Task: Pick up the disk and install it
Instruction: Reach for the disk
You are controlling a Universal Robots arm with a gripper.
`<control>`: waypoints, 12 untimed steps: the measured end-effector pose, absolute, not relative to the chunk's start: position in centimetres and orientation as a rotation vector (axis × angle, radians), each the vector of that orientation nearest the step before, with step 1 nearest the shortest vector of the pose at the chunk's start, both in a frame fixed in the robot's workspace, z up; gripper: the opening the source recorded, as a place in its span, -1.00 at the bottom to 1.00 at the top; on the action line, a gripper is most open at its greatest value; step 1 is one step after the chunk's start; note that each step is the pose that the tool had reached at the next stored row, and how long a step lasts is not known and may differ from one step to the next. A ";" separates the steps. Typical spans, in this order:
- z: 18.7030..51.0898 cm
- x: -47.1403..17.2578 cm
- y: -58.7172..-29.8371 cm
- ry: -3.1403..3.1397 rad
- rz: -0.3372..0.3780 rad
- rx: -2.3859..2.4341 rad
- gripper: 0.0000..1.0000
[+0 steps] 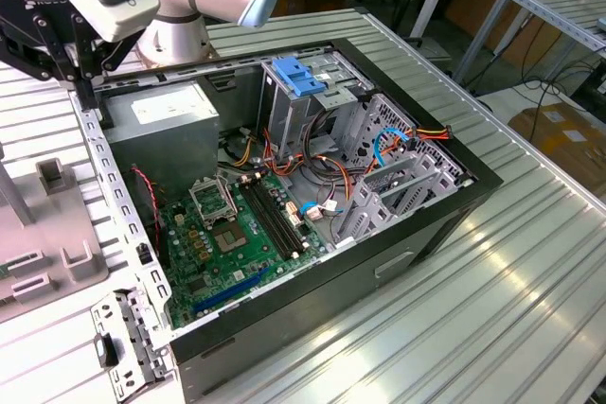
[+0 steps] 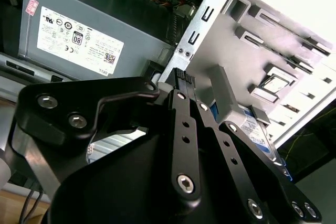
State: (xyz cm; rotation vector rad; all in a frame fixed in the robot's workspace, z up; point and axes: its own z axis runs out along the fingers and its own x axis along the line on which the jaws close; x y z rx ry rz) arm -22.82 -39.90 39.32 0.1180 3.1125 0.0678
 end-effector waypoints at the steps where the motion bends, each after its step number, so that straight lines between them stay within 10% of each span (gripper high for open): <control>1: 39.3 -22.9 -39.9 3.112 0.068 0.118 -0.79; 12: 39.3 -23.6 -39.9 3.112 0.068 0.118 -0.79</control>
